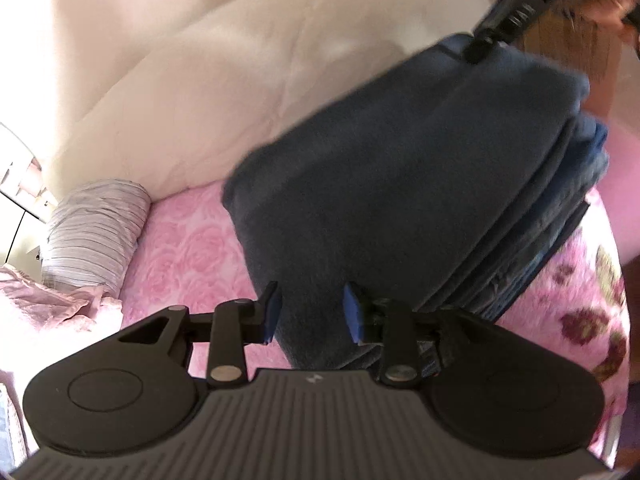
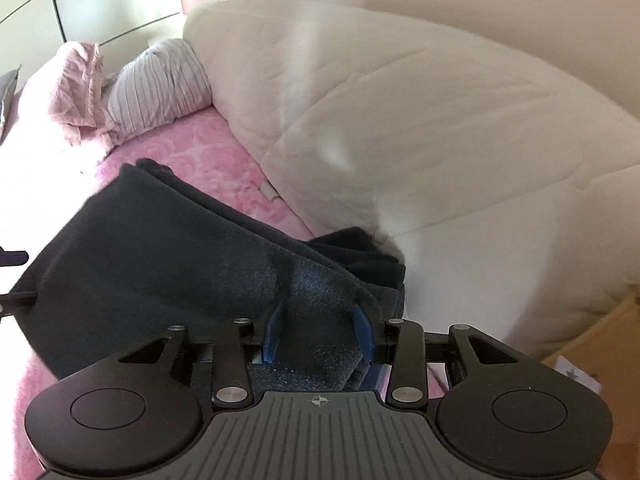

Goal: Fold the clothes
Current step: 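Press the grey bundle flat on the stack with both grippers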

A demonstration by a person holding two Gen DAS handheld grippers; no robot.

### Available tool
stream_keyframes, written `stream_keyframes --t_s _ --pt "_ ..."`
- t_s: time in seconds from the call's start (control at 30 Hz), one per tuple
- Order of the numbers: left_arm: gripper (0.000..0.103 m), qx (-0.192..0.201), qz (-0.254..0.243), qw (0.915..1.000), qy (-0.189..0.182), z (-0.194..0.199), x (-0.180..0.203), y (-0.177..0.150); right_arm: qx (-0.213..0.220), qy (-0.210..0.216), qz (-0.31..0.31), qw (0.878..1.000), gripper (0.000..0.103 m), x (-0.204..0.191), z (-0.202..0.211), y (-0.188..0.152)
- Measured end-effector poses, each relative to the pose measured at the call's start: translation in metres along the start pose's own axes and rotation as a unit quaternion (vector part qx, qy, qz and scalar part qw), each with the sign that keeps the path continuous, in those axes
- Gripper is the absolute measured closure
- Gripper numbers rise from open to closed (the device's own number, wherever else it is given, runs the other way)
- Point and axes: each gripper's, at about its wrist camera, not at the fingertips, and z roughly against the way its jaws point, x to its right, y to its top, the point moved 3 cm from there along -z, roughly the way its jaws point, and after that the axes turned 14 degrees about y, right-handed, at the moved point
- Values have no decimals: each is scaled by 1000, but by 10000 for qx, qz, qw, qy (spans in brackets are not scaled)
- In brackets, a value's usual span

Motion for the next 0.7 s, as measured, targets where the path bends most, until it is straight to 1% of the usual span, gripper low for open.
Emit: stream_keyframes --t_s 0.07,0.13,0.2,0.23,0.27,0.37,0.43,0.47,0.5,0.53,0.6,0.63,0.67,0.7 --pt "71 -42 121 9999 -47 6 -2 -2 167 84 97 9998 65 -13 17 -6" --pt "72 -188 113 9996 -159 2 4 -7 228 175 158 9995 65 -26 31 -22" --pt "72 -273 6 9994 -221 -3 15 -13 20 244 164 9996 65 -33 28 -42" --pt "72 -275 -3 9994 -224 -1 18 -16 -68 213 147 9996 64 -34 25 -51" --pt "72 -280 0 9994 -221 0 21 -19 -77 189 146 9997 64 -35 24 -58" --pt "72 -391 216 9988 -200 1 16 -22 3 169 38 9998 60 -36 30 -61" --pt "70 -496 361 9979 -191 5 12 -26 12 159 -109 9998 53 -37 34 -60" --pt "65 -538 440 9974 -169 9 11 -28 41 145 -199 9997 51 -39 38 -60" --pt "60 -580 523 9968 -147 13 10 -30 93 143 -283 9995 44 -41 43 -61" --pt "58 -625 631 9960 -122 20 10 -33 143 151 -347 9992 37 -45 49 -63" --pt "48 -699 851 9939 -98 31 11 -38 208 168 -453 9986 33 -56 60 -70" --pt "45 -726 961 9927 -96 36 12 -41 199 172 -511 9983 32 -62 65 -76" --pt "38 -753 1070 9914 -93 42 13 -44 183 176 -574 9980 32 -67 69 -83" --pt "33 -776 1174 9900 -91 48 14 -47 154 160 -655 9976 32 -73 72 -90"
